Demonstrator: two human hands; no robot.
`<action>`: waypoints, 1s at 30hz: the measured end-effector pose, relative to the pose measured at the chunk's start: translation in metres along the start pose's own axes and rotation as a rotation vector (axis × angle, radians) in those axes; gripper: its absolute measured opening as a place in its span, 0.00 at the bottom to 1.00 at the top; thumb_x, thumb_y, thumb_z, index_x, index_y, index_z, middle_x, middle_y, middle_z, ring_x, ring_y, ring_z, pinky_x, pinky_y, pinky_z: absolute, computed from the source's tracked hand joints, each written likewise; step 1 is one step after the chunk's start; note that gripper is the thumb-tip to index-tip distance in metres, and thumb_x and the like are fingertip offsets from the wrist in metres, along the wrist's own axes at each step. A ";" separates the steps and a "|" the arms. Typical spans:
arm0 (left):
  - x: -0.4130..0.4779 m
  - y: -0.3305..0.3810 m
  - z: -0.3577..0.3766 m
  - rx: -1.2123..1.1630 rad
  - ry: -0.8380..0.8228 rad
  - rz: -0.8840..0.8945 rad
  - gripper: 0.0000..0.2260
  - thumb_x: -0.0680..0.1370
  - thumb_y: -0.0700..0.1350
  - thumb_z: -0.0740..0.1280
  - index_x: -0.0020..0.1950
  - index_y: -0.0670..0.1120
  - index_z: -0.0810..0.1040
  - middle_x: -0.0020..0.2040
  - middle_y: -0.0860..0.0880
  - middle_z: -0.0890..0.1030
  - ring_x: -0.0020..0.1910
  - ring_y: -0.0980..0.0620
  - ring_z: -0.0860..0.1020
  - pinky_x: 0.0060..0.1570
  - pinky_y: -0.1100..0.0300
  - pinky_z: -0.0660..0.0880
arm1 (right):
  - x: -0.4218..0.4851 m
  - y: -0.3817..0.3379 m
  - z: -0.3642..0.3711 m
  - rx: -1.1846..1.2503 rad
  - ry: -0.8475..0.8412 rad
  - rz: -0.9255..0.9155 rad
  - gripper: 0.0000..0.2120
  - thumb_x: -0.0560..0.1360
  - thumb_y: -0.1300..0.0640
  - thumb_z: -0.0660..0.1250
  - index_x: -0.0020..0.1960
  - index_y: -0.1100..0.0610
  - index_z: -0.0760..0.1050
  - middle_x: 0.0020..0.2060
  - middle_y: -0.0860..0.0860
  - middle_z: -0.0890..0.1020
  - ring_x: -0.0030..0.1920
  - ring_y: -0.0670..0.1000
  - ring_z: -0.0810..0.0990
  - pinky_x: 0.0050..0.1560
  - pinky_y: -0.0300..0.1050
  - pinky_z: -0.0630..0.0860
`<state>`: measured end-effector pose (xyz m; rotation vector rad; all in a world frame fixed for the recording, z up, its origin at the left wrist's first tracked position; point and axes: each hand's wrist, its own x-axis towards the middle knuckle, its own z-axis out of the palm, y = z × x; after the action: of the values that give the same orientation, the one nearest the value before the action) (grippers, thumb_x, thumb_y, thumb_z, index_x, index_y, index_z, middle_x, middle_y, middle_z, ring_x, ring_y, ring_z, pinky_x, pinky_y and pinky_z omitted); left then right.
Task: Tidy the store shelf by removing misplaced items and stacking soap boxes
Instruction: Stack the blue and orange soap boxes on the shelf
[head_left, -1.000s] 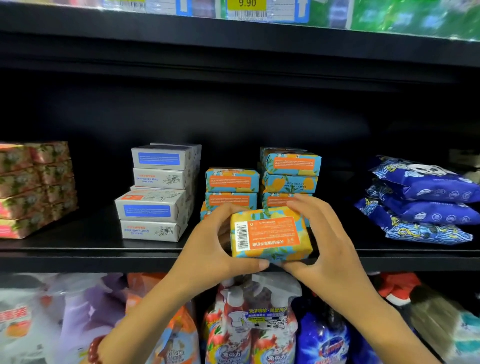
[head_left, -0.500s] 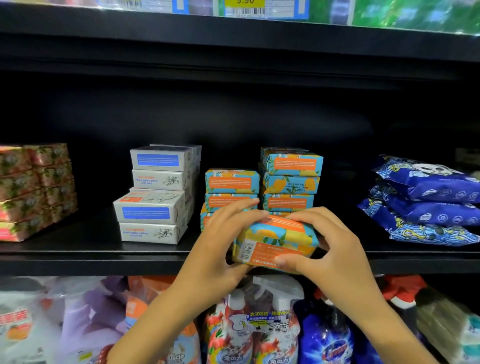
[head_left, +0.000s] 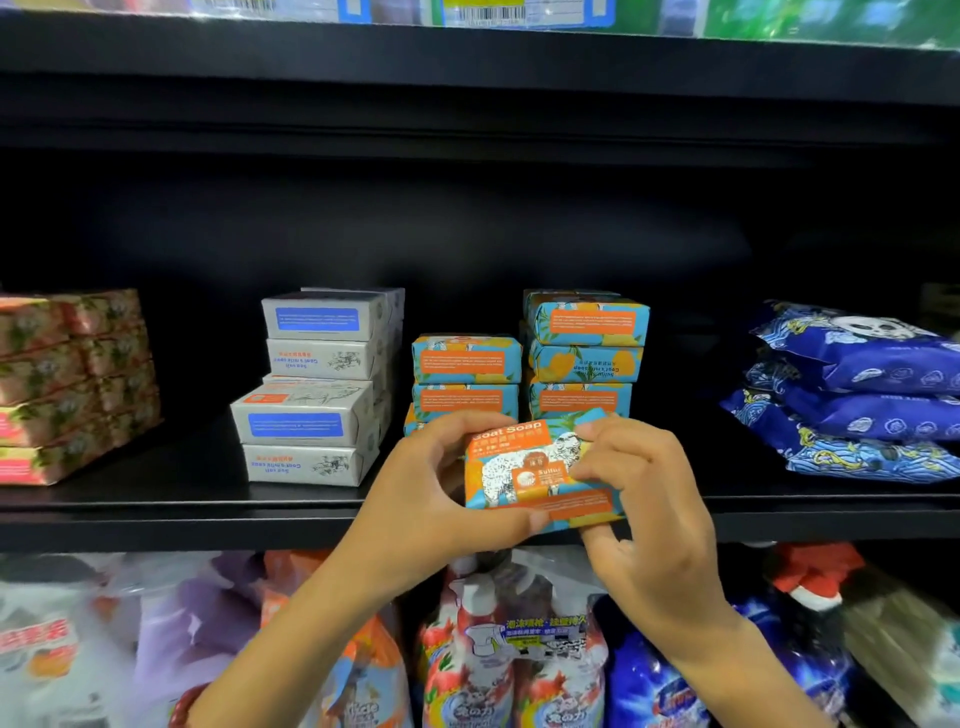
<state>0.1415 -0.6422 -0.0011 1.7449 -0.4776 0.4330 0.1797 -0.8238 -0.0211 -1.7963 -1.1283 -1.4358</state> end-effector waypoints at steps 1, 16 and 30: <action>-0.001 0.000 -0.001 0.012 0.016 0.002 0.30 0.55 0.49 0.79 0.56 0.49 0.77 0.51 0.52 0.83 0.50 0.53 0.82 0.46 0.62 0.78 | -0.001 0.001 0.001 -0.004 -0.010 -0.004 0.25 0.61 0.75 0.70 0.52 0.57 0.68 0.53 0.52 0.70 0.58 0.50 0.73 0.54 0.40 0.74; 0.055 0.033 -0.037 0.229 0.398 0.042 0.27 0.59 0.52 0.80 0.55 0.50 0.78 0.49 0.51 0.83 0.47 0.55 0.82 0.44 0.60 0.81 | -0.035 0.020 0.018 -0.198 -0.417 0.266 0.19 0.71 0.39 0.62 0.54 0.50 0.76 0.50 0.43 0.79 0.52 0.45 0.78 0.49 0.42 0.78; 0.097 0.022 -0.046 0.555 0.425 0.042 0.28 0.71 0.55 0.72 0.66 0.43 0.75 0.54 0.49 0.81 0.46 0.57 0.80 0.41 0.69 0.75 | -0.041 0.024 0.020 -0.222 -0.366 0.234 0.20 0.71 0.38 0.59 0.52 0.51 0.79 0.49 0.43 0.81 0.51 0.43 0.78 0.49 0.36 0.72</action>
<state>0.2102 -0.6099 0.0784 2.0928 -0.0850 1.0146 0.2073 -0.8290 -0.0645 -2.3323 -0.9124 -1.1608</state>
